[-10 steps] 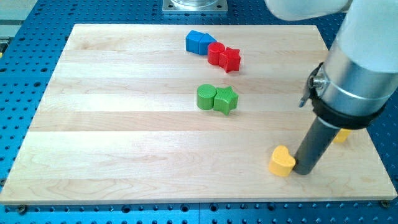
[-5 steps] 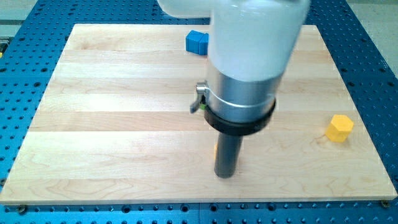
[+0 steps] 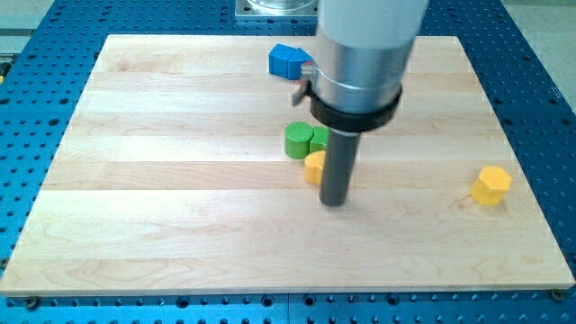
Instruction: Move yellow blocks into green blocks
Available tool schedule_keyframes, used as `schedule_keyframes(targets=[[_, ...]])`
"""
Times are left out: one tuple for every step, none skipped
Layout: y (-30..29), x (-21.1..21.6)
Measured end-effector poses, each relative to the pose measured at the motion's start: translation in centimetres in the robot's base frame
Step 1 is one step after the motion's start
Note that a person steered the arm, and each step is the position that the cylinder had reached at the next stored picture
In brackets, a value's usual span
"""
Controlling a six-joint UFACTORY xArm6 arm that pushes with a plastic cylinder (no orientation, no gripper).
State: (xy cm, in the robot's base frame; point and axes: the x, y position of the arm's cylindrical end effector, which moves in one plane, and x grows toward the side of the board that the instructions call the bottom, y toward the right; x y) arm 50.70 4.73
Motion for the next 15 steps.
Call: schedule_keyframes(targets=[[-1.1,-1.6],[1.7,1.6],[11.1,-0.1],[18.6,-2.5],[22.9,-4.0],[27.9,-3.1],[27.2,1.0],[21.8,1.0],[14.7,-1.4],[9.0,-3.8],[7.5,-3.4],[8.0,0.0],[3.6,0.0],[2.6,-1.0],[2.9,-1.0]])
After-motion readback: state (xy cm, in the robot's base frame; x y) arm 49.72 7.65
